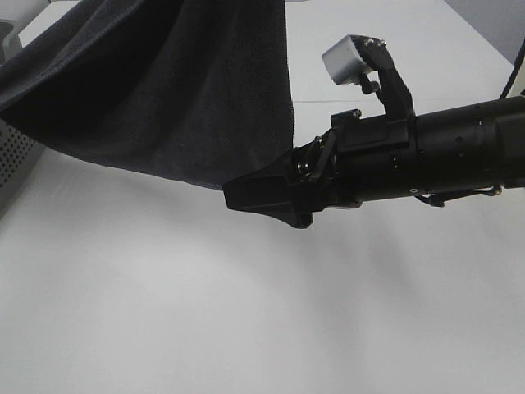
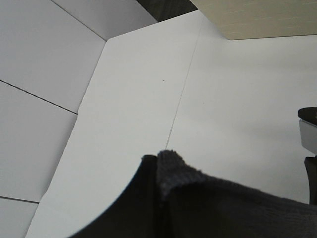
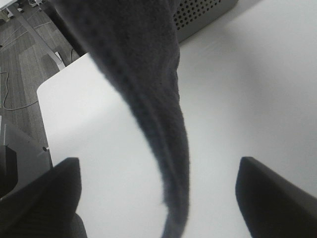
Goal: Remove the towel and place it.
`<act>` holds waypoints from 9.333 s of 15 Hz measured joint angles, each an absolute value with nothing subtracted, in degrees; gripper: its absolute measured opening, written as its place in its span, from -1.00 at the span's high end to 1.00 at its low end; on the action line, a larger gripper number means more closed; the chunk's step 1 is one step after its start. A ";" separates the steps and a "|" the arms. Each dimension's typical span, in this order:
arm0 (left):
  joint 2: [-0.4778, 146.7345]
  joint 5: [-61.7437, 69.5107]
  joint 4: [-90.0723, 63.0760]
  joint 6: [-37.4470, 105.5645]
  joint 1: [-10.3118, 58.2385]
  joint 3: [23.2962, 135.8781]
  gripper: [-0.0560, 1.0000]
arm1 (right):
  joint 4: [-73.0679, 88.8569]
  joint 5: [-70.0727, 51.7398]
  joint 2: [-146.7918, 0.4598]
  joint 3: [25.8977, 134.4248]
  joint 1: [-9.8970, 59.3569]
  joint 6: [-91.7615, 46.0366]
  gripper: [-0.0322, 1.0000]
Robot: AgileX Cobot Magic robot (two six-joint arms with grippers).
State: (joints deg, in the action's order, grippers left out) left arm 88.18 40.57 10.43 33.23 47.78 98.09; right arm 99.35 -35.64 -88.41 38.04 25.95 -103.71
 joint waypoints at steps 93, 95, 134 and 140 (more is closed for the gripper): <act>138.25 -21.60 20.97 10.71 10.71 151.15 0.89 | -22.57 17.93 -120.89 128.63 16.50 2.01 0.93; 137.28 -22.98 20.97 4.01 10.77 151.78 0.89 | -22.35 19.48 -120.89 130.58 16.50 2.35 0.93; 136.99 1.20 23.78 2.64 12.09 152.01 0.89 | -20.97 0.46 -122.15 129.95 17.19 15.53 0.93; 130.69 44.69 10.54 9.11 16.04 152.01 0.89 | -1.03 -33.58 -116.43 129.95 17.48 11.17 0.93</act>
